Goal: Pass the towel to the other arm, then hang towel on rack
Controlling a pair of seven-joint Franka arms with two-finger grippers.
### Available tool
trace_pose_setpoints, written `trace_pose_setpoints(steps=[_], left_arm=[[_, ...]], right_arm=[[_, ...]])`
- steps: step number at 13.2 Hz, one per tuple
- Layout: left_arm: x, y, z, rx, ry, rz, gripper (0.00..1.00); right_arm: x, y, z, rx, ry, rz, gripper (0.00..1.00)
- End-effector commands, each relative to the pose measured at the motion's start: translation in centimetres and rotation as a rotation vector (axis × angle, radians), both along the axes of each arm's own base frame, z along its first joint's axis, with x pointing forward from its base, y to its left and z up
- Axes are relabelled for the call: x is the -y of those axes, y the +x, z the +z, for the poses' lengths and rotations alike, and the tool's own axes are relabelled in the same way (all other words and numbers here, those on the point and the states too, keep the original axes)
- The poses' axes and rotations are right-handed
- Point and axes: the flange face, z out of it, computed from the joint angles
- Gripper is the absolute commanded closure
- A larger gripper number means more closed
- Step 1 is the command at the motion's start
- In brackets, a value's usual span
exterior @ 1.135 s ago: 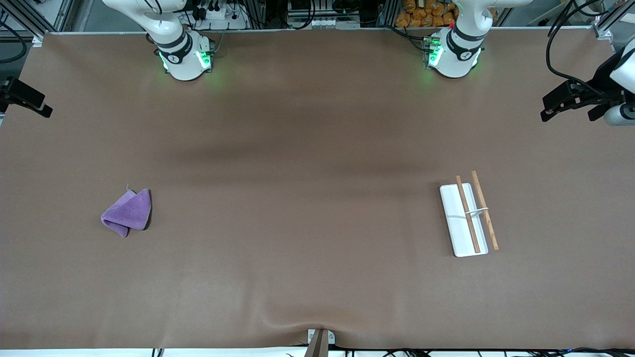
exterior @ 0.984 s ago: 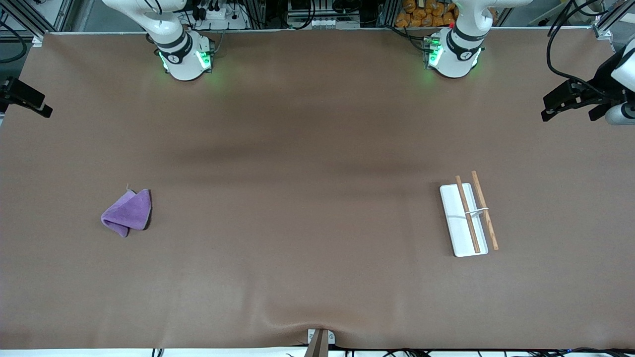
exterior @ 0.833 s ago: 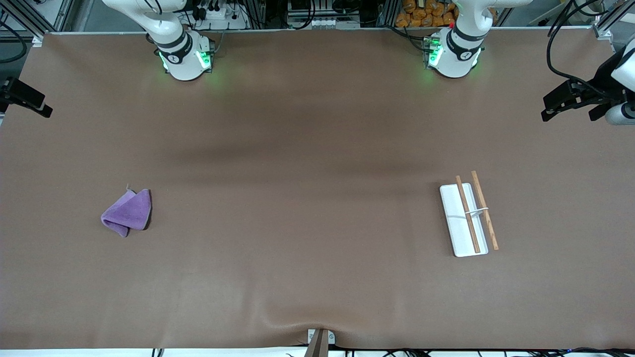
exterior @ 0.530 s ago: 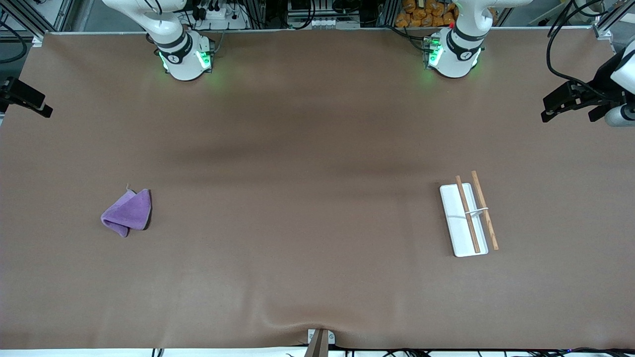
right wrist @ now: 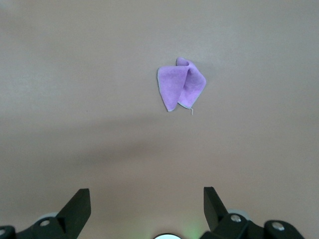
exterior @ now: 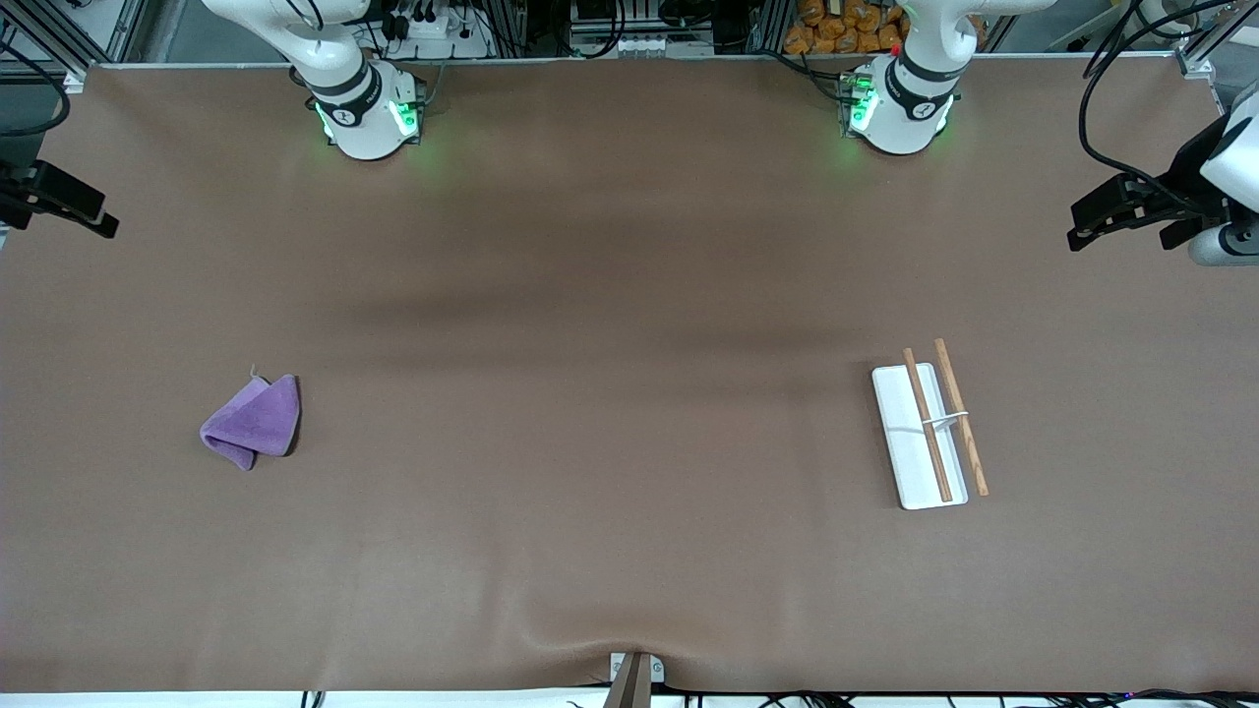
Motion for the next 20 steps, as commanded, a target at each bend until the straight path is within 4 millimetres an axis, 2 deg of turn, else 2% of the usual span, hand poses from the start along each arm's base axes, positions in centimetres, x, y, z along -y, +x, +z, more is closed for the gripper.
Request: trace_pose_setpoints(steps=[1, 2, 4, 7, 9, 12, 14, 15, 16, 17, 18, 20], left_arm=[[-0.4, 0.1, 0.6, 0.003, 0.011, 0.004, 0.0], [-0.4, 0.1, 0.5, 0.001, 0.011, 0.004, 0.0], [-0.4, 0.1, 0.5, 0.0, 0.011, 0.002, 0.0], [-0.4, 0.2, 0.2, -0.005, 0.011, -0.001, 0.0], [-0.6, 0.3, 0.1, -0.008, 0.011, -0.003, 0.0], [-1.0, 0.3, 0.1, -0.008, 0.011, 0.0, 0.0], [-1.0, 0.4, 0.0, -0.008, 0.011, -0.001, 0.0], [-1.0, 0.4, 0.0, -0.008, 0.011, -0.001, 0.0], [-1.0, 0.4, 0.0, -0.008, 0.011, -0.001, 0.0], [-1.1, 0.4, 0.0, -0.008, 0.011, 0.0, 0.0], [-1.1, 0.4, 0.0, -0.008, 0.011, 0.0, 0.0], [-1.1, 0.4, 0.0, -0.008, 0.011, 0.0, 0.0]], right_arm=[[-0.6, 1.2, -1.8, -0.037, -0.015, 0.022, 0.0], [-0.1, 1.6, -2.3, -0.038, -0.001, 0.014, 0.0], [0.5, 2.8, -4.4, -0.068, -0.013, 0.004, 0.0], [1.5, 5.0, -9.3, -0.15, -0.021, -0.006, 0.0], [2.5, 7.5, -13.2, -0.153, -0.074, 0.002, 0.0], [3.8, 10.8, -18.4, -0.122, -0.102, 0.13, 0.0], [6.8, 12.4, -22.3, -0.098, -0.093, 0.155, 0.0], [7.6, 13.1, -24.6, -0.097, -0.093, 0.203, 0.0], [8.1, 13.8, -26.7, -0.096, -0.088, 0.262, 0.0], [9.8, 14.1, -28.6, -0.092, -0.081, 0.287, 0.0], [10.6, 14.2, -30.3, -0.098, -0.074, 0.298, 0.0], [10.6, 14.1, -34.0, -0.15, -0.054, 0.304, 0.0]])
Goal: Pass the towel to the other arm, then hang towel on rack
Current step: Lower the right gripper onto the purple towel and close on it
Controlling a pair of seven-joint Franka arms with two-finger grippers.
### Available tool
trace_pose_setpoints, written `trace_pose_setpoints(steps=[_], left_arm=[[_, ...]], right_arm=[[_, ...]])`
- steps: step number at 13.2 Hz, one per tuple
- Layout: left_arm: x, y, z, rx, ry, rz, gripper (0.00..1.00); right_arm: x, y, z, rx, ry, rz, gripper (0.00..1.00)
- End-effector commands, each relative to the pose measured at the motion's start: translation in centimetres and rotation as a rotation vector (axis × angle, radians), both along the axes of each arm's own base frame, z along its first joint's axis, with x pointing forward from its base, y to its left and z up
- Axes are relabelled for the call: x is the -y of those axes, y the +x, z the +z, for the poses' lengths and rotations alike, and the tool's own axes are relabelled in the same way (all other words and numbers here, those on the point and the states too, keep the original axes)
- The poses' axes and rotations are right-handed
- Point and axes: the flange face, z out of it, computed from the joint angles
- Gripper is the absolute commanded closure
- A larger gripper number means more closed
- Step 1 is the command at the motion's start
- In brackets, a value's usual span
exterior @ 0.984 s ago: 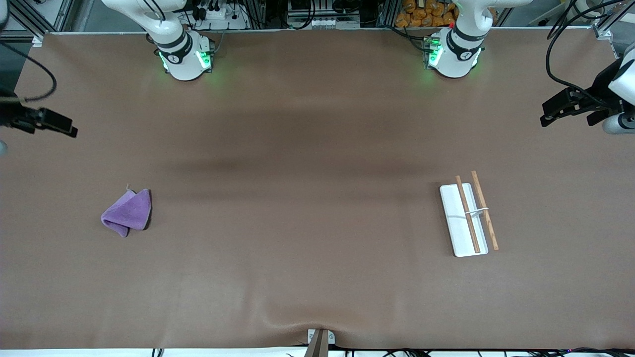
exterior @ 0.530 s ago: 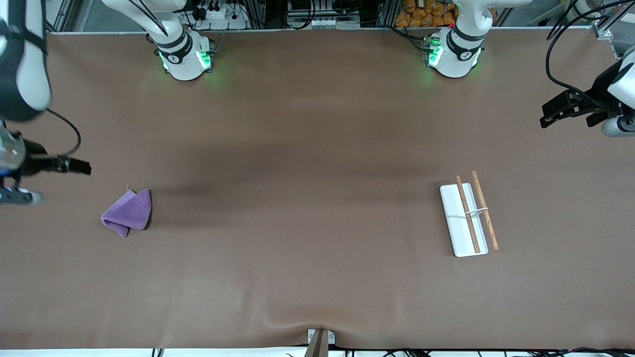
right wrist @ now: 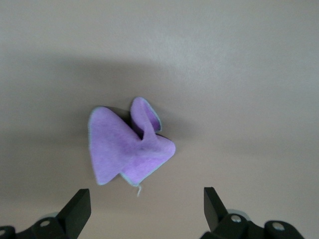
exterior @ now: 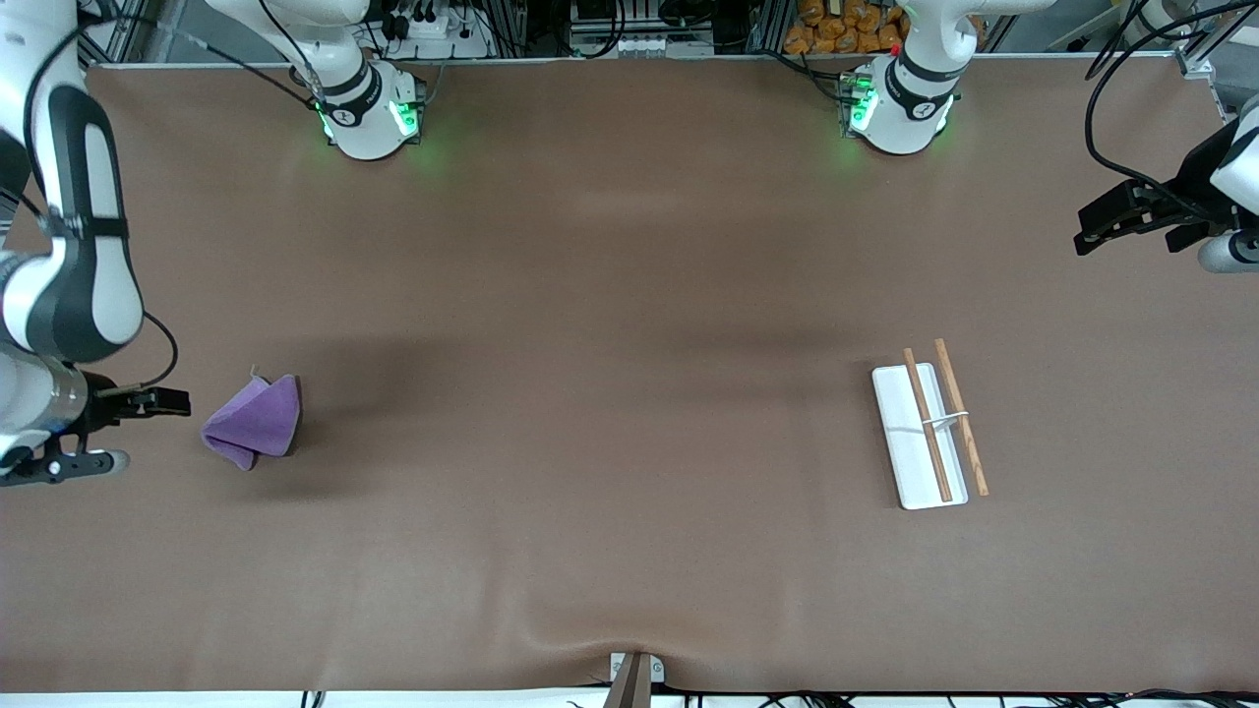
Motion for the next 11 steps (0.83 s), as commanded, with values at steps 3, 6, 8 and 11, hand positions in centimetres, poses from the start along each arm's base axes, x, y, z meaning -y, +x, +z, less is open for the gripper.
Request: trace_pose_setpoints(steps=[3, 6, 8, 11], left_arm=[[-0.2, 0.1, 0.6, 0.004, 0.009, -0.018, 0.0], [-0.3, 0.1, 0.2, -0.008, 0.011, -0.018, 0.0], [-1.1, 0.1, 0.3, -0.006, 0.011, -0.002, 0.0], [-0.8, 0.3, 0.4, 0.003, 0.006, -0.006, 0.0]], right_arm=[[-1.3, 0.6, -4.2, -0.052, 0.031, 0.115, 0.0], [-2.8, 1.0, -6.5, -0.065, 0.066, 0.287, 0.0], [-4.2, 1.3, -6.8, -0.067, 0.076, 0.382, 0.0], [-4.6, 1.0, -7.9, -0.099, 0.097, 0.508, 0.0]])
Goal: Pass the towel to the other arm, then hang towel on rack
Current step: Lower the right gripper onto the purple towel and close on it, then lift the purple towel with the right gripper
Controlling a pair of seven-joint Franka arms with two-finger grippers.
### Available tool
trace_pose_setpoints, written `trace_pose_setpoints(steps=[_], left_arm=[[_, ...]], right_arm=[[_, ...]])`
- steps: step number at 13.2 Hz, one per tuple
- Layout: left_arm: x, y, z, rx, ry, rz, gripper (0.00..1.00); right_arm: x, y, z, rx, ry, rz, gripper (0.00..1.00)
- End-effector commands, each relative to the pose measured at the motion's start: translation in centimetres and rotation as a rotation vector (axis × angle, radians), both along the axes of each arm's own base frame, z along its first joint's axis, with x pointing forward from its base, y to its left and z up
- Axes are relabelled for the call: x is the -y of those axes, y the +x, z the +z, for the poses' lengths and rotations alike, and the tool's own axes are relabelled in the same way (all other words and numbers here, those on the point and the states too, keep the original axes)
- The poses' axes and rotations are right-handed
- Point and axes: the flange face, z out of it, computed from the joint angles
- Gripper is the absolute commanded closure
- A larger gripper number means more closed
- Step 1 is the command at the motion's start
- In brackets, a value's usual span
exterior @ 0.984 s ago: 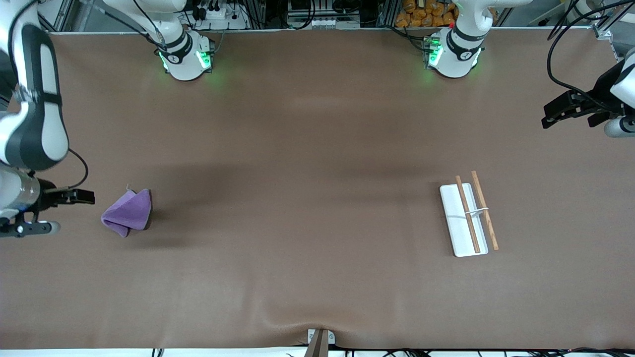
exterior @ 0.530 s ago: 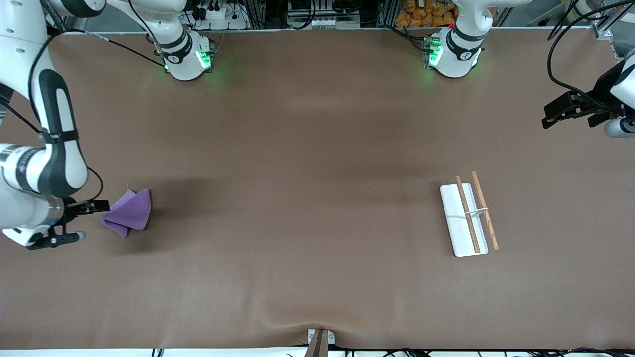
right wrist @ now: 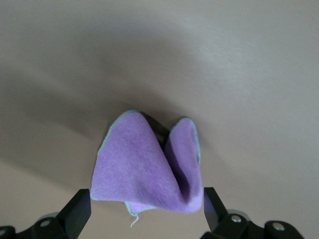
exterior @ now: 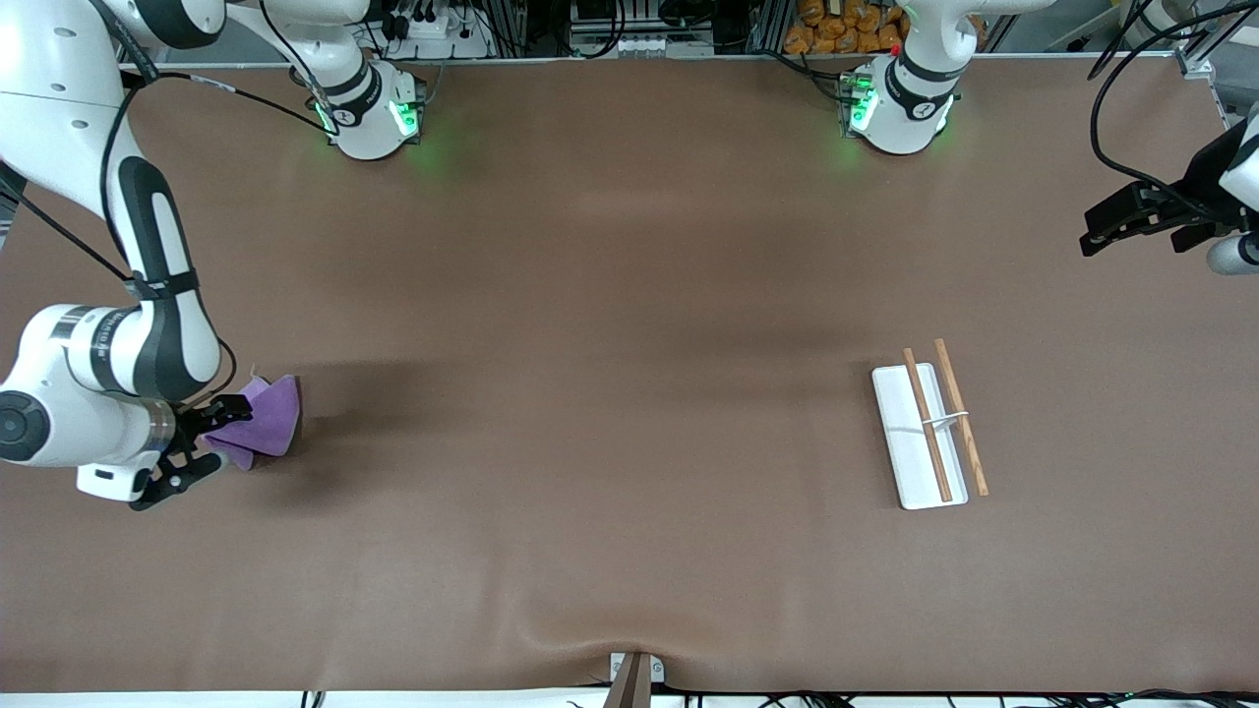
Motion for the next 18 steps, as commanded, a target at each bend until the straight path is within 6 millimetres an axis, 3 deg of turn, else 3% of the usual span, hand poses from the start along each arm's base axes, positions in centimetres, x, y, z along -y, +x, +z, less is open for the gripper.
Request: trace_pose_setpoints(steps=[1, 4, 13, 14, 15, 16, 17, 18], left_arm=[[0.0, 0.2, 0.4, 0.006, 0.006, -0.02, 0.0], [-0.1, 0.1, 0.4, 0.004, 0.006, -0.016, 0.0], [-0.3, 0.2, -0.1, -0.008, 0.006, -0.013, 0.0], [-0.3, 0.2, -0.1, -0.009, 0.006, -0.013, 0.0], [-0.3, 0.2, -0.1, -0.008, 0.006, -0.013, 0.0], [-0.4, 0.2, -0.1, -0.008, 0.006, -0.012, 0.0], [-0.5, 0.1, -0.1, -0.011, 0.006, -0.01, 0.0], [-0.5, 0.1, -0.2, -0.014, 0.006, -0.012, 0.0]], right_arm=[[-0.6, -0.1, -0.9, -0.022, 0.027, 0.15, 0.0], [-2.9, -0.2, -1.3, -0.04, 0.037, 0.236, 0.0], [-0.6, -1.0, -5.5, -0.047, 0.053, 0.241, 0.0], [-0.6, -1.2, -5.7, -0.051, 0.054, 0.236, 0.29], [-0.4, -1.5, -6.0, -0.063, 0.055, 0.223, 0.76], [-0.1, -1.7, -6.2, -0.069, 0.058, 0.217, 0.93], [0.0, -1.8, -6.3, -0.074, 0.059, 0.213, 1.0], [0.1, -2.0, -6.4, -0.085, 0.065, 0.203, 1.0]])
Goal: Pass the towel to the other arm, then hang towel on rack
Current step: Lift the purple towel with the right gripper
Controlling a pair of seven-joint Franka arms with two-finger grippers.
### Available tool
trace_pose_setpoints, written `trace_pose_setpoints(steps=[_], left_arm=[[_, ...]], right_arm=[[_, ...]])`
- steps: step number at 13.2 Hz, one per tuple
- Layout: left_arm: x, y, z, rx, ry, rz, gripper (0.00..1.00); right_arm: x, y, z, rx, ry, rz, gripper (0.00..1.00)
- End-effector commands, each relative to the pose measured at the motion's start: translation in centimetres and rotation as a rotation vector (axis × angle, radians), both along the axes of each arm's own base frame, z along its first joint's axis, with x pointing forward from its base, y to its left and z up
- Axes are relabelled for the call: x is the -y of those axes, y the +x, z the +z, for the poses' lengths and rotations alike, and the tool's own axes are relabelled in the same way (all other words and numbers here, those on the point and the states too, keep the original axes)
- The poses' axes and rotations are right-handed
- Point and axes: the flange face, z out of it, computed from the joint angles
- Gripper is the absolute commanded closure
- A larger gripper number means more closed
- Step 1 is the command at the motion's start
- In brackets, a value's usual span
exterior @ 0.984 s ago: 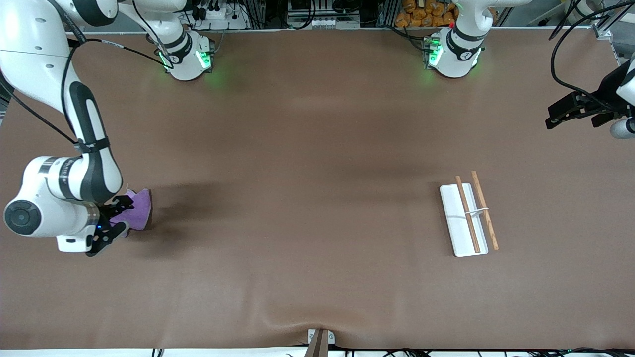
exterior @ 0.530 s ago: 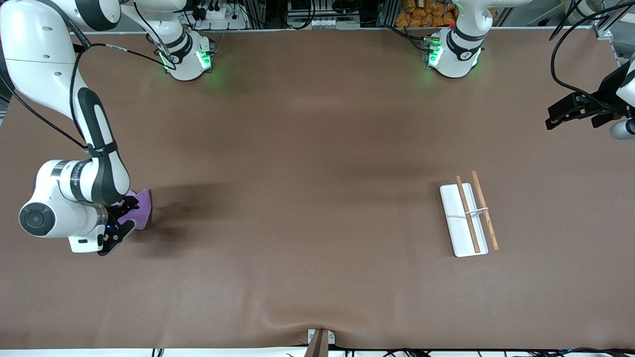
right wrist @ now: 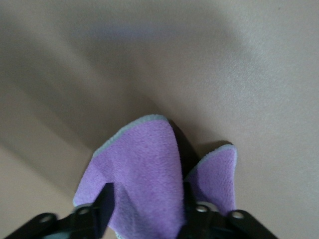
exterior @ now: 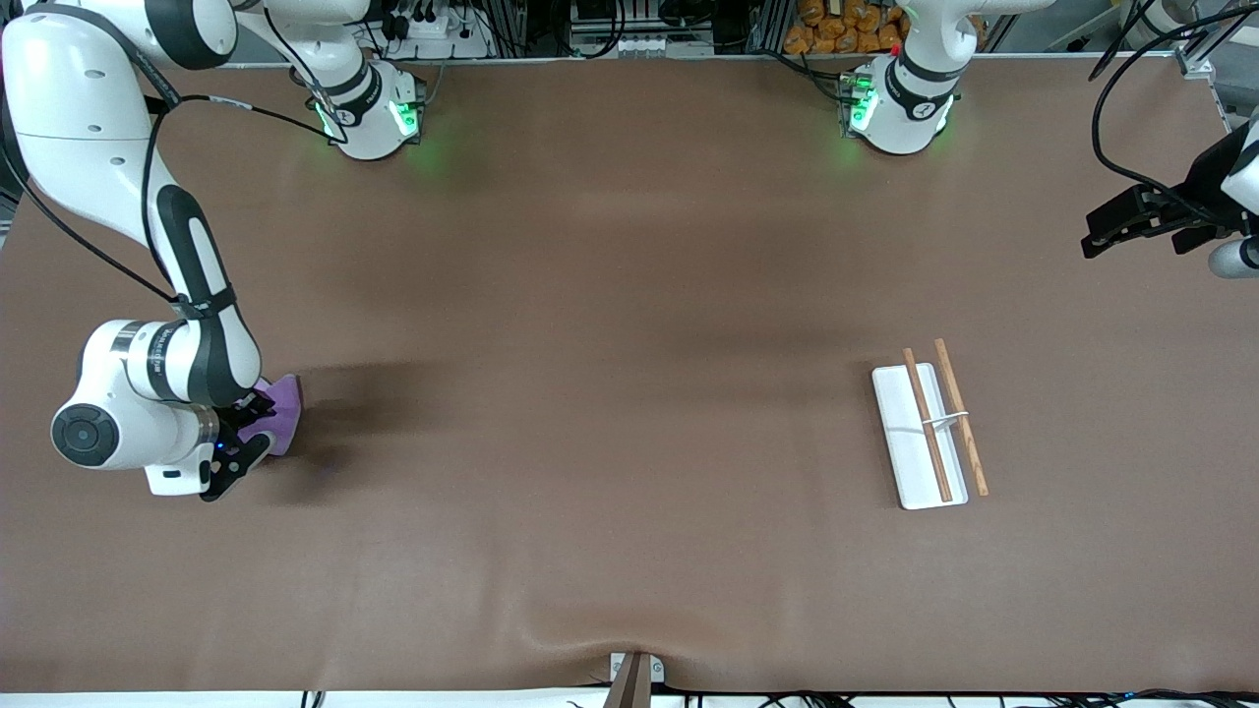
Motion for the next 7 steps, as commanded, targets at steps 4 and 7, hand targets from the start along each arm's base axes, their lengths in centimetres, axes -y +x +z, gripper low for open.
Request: trace_pose_setpoints(steps=[4, 7], left_arm=[[-0.7, -0.1, 0.2, -0.009, 0.006, -0.008, 0.0], [-1.1, 0.0, 0.2, -0.008, 0.007, -0.002, 0.0]], right_arm=[[0.3, -0.4, 0.1, -0.013, 0.006, -0.037, 1.0], [-0.5, -0.1, 1.9, -0.017, -0.011, -0.09, 1.0]])
